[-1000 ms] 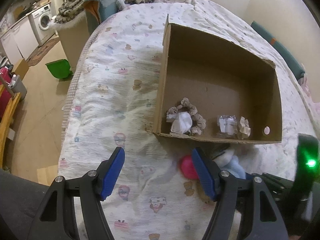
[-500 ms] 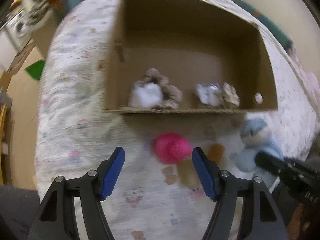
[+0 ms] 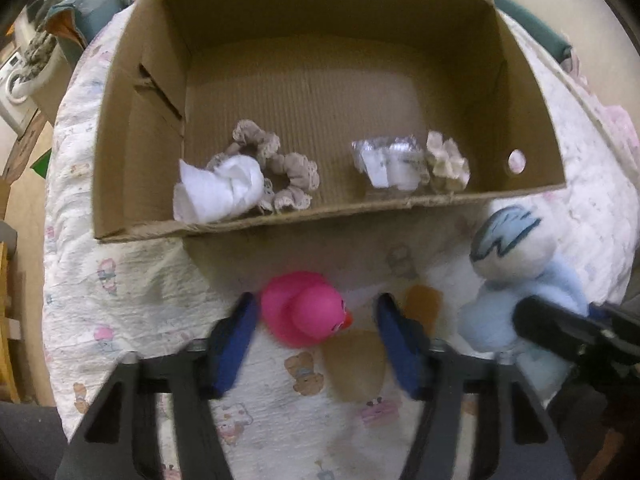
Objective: Organize soft objects
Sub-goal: 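Grasp the pink rubber duck with the left tool while the right tool holds the plush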
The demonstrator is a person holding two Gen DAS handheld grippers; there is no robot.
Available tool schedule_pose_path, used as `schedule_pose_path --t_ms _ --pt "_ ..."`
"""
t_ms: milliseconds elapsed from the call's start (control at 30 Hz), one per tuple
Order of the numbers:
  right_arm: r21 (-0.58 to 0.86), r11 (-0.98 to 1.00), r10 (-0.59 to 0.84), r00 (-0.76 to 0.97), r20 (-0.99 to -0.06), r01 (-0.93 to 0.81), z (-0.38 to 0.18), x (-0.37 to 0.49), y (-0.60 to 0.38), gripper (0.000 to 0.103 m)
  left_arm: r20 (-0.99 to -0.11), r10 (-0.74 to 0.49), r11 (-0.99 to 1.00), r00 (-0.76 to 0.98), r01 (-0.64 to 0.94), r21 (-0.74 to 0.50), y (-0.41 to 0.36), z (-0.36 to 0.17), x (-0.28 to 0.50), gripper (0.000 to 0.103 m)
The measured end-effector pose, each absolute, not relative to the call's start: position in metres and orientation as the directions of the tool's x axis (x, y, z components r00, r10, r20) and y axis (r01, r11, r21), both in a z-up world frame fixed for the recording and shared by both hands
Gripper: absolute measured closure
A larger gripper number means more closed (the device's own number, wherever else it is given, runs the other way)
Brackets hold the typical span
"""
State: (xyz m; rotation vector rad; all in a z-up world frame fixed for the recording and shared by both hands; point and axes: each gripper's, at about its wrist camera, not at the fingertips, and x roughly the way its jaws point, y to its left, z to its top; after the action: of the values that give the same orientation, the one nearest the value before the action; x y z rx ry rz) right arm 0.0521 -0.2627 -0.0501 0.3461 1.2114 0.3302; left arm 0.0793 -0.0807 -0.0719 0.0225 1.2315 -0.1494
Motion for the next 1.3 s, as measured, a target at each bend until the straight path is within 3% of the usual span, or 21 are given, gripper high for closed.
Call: schedule_pose_path --t_ms 100,467,733,900,1300 --pt "0.43 0.9 0.429 0.314 -0.847 -0.069 -0.051 0.053 -0.261 0.077 -0.944 -0.076 0.991 0.32 0.131 -0.035 -0.081 -0.078 0.079 0.074" --pt "0.429 0.898 0.437 0.307 -0.845 -0.097 -0.048 0.053 -0.251 0.077 -0.933 -0.071 0.997 0.353 0.024 -0.067 -0.048 -0.056 0.072 0.074" --pt "0.438 0.887 0.461 0.311 -0.831 -0.145 -0.039 0.043 -0.245 0.077 -0.92 -0.02 1.0 0.391 -0.004 -0.024 -0.028 -0.041 0.05 0.074" --pt "0.466 0.862 0.508 0.332 -0.795 -0.201 -0.025 0.035 -0.24 0.077 -0.891 0.06 0.998 0.45 -0.021 0.056 -0.029 -0.021 0.035 0.074" --pt "0.533 0.791 0.609 0.463 -0.643 -0.3 0.017 0.027 -0.244 0.077 -0.809 0.061 0.992 0.585 0.051 0.112 -0.046 0.021 0.021 0.074"
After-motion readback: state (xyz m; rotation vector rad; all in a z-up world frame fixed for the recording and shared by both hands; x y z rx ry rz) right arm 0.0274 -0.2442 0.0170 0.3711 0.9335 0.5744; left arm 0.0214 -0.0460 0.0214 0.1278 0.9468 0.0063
